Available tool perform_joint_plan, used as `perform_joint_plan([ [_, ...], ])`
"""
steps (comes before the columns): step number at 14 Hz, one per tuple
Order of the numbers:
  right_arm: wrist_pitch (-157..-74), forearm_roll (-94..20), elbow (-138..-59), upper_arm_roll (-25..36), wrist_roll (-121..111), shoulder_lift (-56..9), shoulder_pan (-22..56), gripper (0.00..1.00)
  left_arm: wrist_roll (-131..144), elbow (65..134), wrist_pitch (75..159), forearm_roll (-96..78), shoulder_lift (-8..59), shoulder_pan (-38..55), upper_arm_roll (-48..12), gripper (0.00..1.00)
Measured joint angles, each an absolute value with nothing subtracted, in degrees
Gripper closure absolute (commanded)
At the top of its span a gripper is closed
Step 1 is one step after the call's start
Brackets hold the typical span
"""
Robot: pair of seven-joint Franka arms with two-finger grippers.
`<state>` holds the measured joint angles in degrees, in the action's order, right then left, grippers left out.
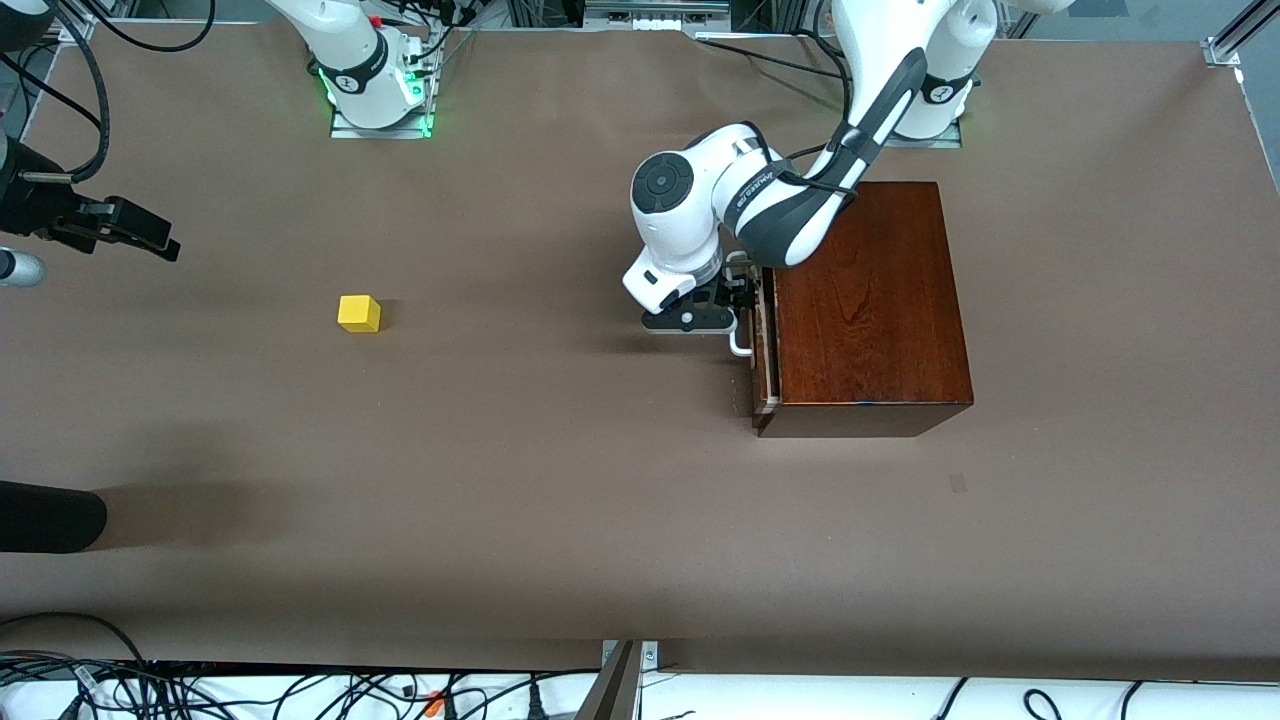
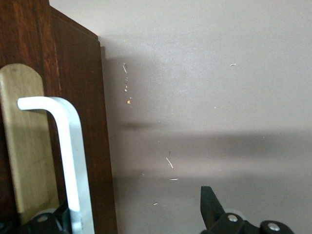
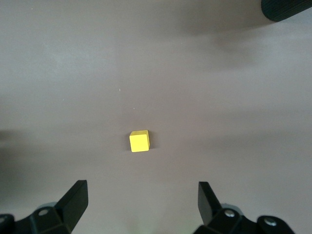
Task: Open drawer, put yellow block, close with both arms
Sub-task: 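Pull the drawer open by its handle with the left gripper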
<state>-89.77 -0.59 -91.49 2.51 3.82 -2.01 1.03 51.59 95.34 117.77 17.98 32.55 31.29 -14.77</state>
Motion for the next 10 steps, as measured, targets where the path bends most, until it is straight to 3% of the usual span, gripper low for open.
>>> perform_joint_plan([
  [10,-89.76,-0.59,-91.49,2.51,3.82,-2.01,1.03,0.00,52.05,93.44,120.18,16.81,33.17,33.04,-14.62,0.00],
])
